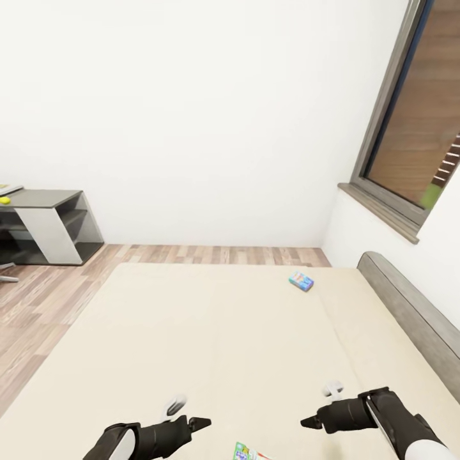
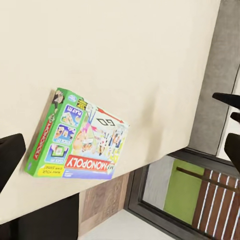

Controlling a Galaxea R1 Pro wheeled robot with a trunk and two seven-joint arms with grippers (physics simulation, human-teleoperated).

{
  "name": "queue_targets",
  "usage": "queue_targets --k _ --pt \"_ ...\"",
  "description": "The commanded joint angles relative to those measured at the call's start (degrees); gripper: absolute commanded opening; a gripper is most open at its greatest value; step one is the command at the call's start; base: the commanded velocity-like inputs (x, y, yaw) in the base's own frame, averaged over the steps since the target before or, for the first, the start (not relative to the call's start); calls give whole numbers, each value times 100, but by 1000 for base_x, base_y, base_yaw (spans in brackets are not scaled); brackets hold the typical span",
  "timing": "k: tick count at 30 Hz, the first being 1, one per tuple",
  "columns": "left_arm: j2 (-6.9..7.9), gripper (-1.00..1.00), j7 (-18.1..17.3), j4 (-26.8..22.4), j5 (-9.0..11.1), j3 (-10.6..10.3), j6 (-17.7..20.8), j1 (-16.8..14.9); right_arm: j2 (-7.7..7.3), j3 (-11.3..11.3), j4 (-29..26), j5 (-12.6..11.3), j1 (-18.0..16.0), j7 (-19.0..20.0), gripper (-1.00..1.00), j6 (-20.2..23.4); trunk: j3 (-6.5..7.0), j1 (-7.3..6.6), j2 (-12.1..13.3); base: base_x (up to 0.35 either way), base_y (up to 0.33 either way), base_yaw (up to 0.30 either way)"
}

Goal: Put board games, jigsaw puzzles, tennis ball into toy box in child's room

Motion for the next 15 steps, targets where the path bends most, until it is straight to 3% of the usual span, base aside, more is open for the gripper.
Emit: queue_targets --k 1,9,15 --pt "9 100 2 5 42 -19 33 -8 14 -53 -9 42 -1 27 100 36 -17 1 -5 0 0 36" --pt "-17 100 25 183 34 -18 21 -77 32 -110 -9 41 -1 -3 100 12 -91 1 -5 0 0 15" --pt "-50 100 81 577 34 -16 -7 -247 33 -131 -9 36 -1 28 100 12 -147 1 -5 0 0 4"
